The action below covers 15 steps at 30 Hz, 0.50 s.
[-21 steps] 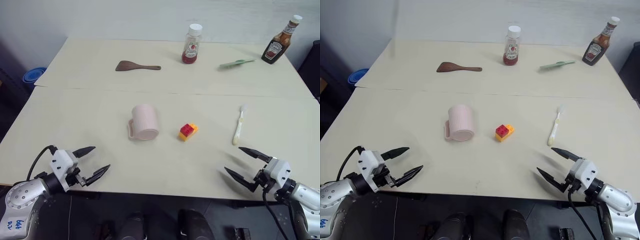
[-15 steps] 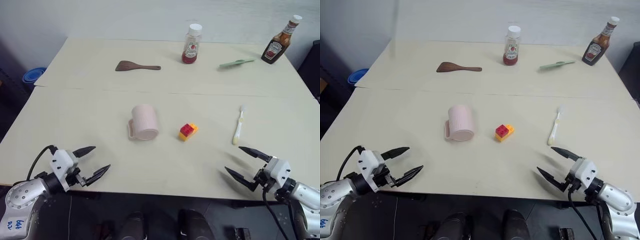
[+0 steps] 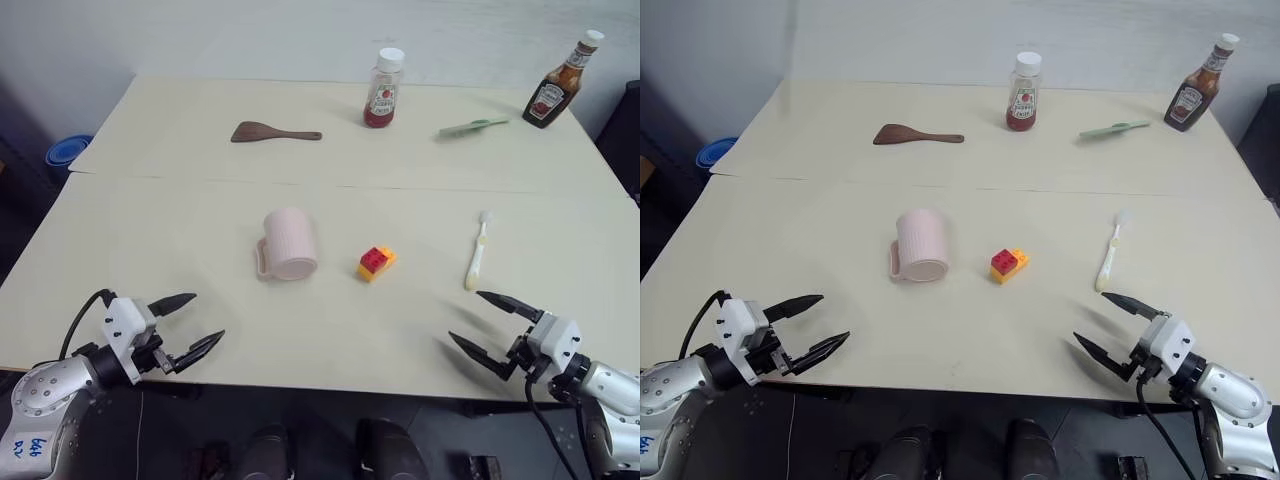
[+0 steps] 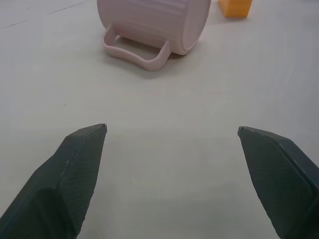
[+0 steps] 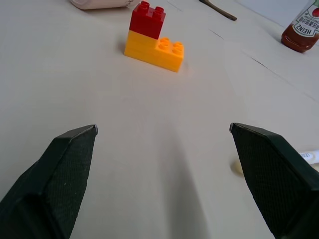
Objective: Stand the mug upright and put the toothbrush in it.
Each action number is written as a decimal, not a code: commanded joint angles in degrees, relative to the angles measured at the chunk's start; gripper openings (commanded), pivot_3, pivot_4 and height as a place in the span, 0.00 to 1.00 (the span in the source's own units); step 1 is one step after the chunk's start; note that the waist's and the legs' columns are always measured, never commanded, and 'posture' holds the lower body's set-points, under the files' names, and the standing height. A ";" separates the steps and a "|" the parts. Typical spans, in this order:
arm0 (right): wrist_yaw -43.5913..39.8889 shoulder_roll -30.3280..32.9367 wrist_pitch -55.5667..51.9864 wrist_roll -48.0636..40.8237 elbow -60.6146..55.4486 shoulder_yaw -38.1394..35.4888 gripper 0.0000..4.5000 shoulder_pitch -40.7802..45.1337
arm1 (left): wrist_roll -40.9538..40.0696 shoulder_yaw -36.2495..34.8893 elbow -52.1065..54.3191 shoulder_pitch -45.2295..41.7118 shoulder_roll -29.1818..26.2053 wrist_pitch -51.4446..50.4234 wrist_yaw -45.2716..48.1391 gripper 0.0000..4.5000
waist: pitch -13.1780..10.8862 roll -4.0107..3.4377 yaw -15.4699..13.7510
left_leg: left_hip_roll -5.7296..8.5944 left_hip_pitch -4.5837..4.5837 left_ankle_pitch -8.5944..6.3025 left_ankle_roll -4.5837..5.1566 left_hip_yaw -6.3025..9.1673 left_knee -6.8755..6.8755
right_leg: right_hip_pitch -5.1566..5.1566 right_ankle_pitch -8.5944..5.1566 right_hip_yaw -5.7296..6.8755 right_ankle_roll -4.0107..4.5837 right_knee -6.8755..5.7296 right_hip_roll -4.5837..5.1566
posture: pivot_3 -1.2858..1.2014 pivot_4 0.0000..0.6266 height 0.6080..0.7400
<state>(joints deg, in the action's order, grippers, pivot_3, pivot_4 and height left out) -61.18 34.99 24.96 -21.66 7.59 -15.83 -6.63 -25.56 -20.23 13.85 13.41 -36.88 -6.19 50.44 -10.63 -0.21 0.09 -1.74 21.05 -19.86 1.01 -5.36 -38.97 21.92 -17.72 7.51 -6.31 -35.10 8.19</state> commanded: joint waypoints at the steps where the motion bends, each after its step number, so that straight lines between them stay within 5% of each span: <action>1: -0.94 0.00 0.98 -1.20 0.24 0.41 0.99 0.67 | -7.05 -2.38 4.42 1.07 -0.70 -2.64 3.02 1.00 | 0.00 0.00 0.04 | -0.01 0.00 0.00 0.00 0.00 0.00 | 0.00 0.00 -0.01 0.00 0.00 0.02 | 0.52 0.24 1.00; 9: -3.15 0.73 -1.51 -2.57 -0.61 3.12 0.99 6.28 | -6.94 -2.09 5.41 0.43 -2.02 -3.34 4.14 1.00 | 0.00 0.00 0.06 | 0.00 -0.01 0.01 -0.01 -0.01 -0.03 | -0.01 0.00 -0.03 0.00 -0.04 -0.06 | 0.52 0.24 1.00; 15: -11.44 3.64 -15.32 -0.49 1.29 14.47 0.99 28.43 | -12.96 -0.25 9.06 -1.50 -6.99 -11.66 8.55 1.00 | -0.13 -0.21 1.44 | -0.05 -0.02 0.07 -0.05 -0.02 -0.11 | 0.09 -0.02 -0.12 0.03 -0.26 0.00 | 0.52 0.24 1.00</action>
<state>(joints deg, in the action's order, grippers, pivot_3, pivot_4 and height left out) -70.41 37.67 12.02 -22.89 8.70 -3.27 19.88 -36.97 -20.80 21.36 12.20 -43.35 -16.89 57.96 -10.76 -0.42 1.53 -1.78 21.04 -19.78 0.95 -5.35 -39.08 22.03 -17.76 7.40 -6.24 -35.43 8.27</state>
